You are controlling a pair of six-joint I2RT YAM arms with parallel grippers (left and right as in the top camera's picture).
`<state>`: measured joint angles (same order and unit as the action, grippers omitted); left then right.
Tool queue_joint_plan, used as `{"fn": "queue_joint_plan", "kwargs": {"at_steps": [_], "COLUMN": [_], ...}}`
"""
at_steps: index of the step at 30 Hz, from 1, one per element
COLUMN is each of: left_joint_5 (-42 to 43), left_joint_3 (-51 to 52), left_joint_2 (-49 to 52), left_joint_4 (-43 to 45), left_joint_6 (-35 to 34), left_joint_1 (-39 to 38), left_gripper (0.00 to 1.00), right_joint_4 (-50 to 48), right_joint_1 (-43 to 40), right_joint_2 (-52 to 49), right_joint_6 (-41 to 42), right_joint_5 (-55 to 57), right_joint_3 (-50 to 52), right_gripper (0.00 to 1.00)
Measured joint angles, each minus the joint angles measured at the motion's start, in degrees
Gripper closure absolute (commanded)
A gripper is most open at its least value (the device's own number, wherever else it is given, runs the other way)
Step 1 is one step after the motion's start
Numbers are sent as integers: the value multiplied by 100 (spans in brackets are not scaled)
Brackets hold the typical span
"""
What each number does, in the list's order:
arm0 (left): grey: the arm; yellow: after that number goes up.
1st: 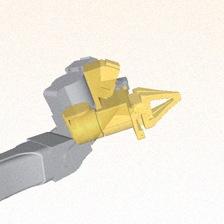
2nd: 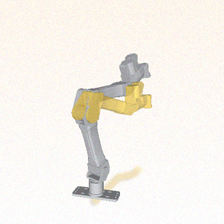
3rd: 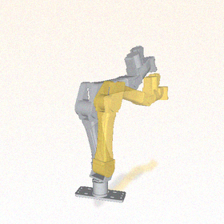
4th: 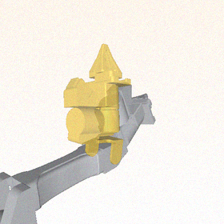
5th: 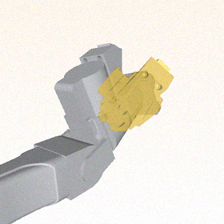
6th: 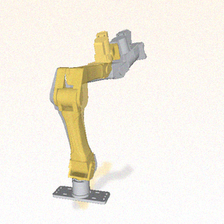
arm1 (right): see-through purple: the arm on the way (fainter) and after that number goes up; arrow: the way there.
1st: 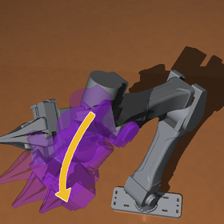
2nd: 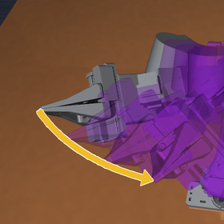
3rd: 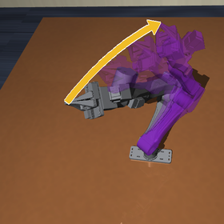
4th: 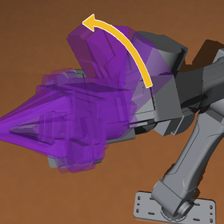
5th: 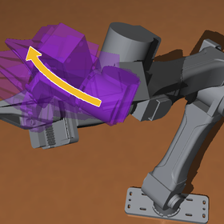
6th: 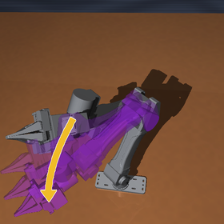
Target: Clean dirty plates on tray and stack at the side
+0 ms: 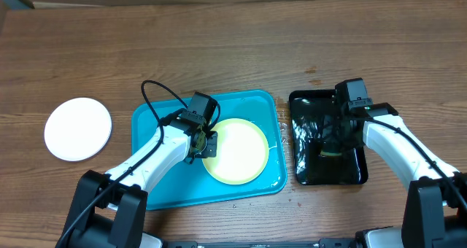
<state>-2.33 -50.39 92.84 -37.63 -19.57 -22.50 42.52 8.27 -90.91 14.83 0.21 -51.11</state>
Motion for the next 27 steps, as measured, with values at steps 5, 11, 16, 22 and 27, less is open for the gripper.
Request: {"fn": "queue_joint_plan", "kwargs": {"at_steps": [5,11,16,22,27], "left_joint_5": [0,4,11,-2,-2], "left_joint_3": [-2,-98,-105,-105,-105], "left_joint_2": [164,282,319,319,319], "left_joint_4": [83,105,122,122,122], "left_joint_6": [-20,-26,-42,-42,-44], "left_joint_1": [0,0,0,0,0], "left_gripper": [89,83,80,76,76], "right_joint_4": [-186,-424,457,767,356], "right_joint_1": [0,0,0,0,0], "right_joint_2": [0,66,59,52,52], "right_joint_6": [-7,13,7,170,236], "right_joint_5": [0,-44,-70,-72,-72], "right_joint_3": [468,671,289,114,442], "right_gripper": [92,48,42,43,80]}}
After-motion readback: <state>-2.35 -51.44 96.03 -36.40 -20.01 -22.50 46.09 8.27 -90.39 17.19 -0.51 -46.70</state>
